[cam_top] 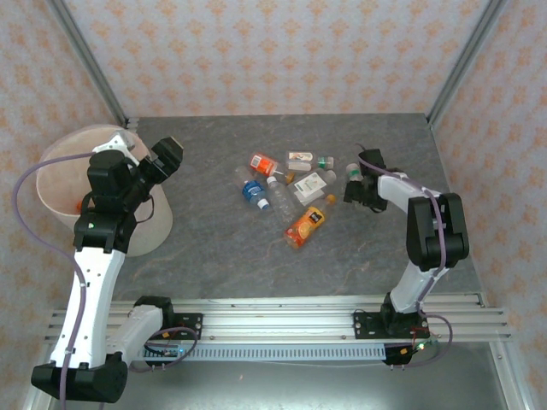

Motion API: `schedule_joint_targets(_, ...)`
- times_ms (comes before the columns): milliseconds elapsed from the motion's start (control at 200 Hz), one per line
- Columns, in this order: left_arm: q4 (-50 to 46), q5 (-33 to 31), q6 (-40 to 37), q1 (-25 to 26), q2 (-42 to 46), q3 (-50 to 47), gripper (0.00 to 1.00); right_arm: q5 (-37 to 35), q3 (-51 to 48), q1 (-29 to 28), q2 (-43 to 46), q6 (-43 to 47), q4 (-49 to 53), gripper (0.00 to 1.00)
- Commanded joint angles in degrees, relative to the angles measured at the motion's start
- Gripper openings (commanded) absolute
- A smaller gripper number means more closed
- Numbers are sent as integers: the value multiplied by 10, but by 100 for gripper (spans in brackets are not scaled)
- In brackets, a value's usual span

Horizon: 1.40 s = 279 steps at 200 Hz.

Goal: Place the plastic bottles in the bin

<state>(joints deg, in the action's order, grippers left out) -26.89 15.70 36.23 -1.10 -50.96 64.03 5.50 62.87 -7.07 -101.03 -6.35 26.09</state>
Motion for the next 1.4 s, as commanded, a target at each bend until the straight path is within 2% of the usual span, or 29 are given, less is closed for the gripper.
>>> schedule_joint_targets(0,-25,-28,13,-1,13,-25,100,11,20,-1,-18,13,18,76)
schedule_joint_targets(215,-27,-25,30,-1,31,-44,100,8,-8,-1,18,13,-9,58)
schedule_joint_targets(415,-14,-9,55,-1,39,-61,100,16,-48,-1,101,1,-47,48)
schedule_joint_targets(696,-27,24,66,-1,53,-56,100,16,-79,-10,235,-62,-51,35)
schedule_joint_targets(986,-15,86,91,8,65,-72,100,71,-121,-39,374,-84,-56,32)
schedule_joint_targets(1096,20,94,104,45,58,-77,100,100,-137,-63,410,-111,-61,31)
schedule_joint_targets(1171,28,82,100,89,40,-67,100,124,-145,-80,427,-131,-68,30)
schedule_joint_targets(1286,36,9,92,175,6,-53,100,150,-165,-108,445,-163,-103,30)
schedule_joint_targets(1391,66,-24,91,247,-40,-39,100,168,-176,-135,449,-171,-142,30)
